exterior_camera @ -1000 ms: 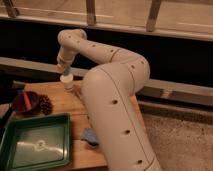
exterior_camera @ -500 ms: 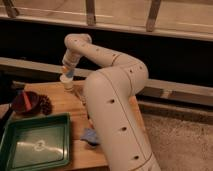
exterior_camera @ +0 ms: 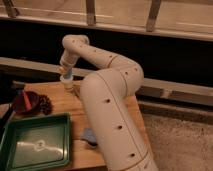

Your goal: Stack cups on top of each other

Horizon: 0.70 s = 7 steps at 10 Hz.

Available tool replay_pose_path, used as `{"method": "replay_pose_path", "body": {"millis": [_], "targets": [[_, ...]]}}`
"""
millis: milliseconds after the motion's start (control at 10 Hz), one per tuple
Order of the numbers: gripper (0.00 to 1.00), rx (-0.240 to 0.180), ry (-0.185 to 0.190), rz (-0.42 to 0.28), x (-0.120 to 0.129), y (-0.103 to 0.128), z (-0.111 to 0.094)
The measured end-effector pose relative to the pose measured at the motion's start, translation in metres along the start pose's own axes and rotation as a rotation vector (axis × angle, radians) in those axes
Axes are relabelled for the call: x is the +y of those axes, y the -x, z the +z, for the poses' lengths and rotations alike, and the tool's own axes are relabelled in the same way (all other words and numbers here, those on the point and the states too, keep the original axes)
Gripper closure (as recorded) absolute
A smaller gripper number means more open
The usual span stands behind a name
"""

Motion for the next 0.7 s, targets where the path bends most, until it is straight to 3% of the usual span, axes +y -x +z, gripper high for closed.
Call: {"method": "replay_pose_path", "body": {"millis": [200, 700], "targets": [[0.93, -0.003, 0.016, 0.005, 0.0, -0.003, 0.004], [0.4, -0.01, 0.044, 0.019, 0.001, -0.012, 0.01]]}}
